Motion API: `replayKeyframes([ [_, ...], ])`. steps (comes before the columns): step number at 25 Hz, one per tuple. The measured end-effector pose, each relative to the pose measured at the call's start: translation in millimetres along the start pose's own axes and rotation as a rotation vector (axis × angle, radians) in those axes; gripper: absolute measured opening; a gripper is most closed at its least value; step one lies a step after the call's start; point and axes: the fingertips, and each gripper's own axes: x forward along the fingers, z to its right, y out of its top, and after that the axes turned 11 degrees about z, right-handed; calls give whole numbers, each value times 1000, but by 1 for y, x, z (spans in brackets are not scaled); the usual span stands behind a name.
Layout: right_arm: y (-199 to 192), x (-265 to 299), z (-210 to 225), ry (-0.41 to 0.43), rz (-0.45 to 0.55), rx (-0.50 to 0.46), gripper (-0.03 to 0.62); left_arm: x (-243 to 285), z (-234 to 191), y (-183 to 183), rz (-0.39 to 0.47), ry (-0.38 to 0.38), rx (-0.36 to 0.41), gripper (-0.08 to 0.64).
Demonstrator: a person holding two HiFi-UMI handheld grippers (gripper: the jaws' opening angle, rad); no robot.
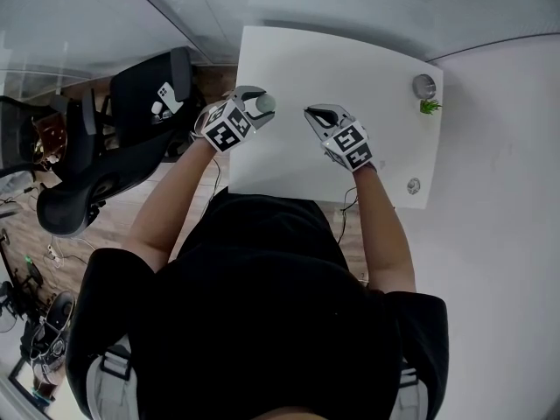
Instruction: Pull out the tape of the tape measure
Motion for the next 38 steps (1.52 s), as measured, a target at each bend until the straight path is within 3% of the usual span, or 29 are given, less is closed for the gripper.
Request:
replayKeyframes([
  [38, -37, -54, 46, -147, -23, 109, 9, -4, -22, -20, -29, 63, -59, 230],
])
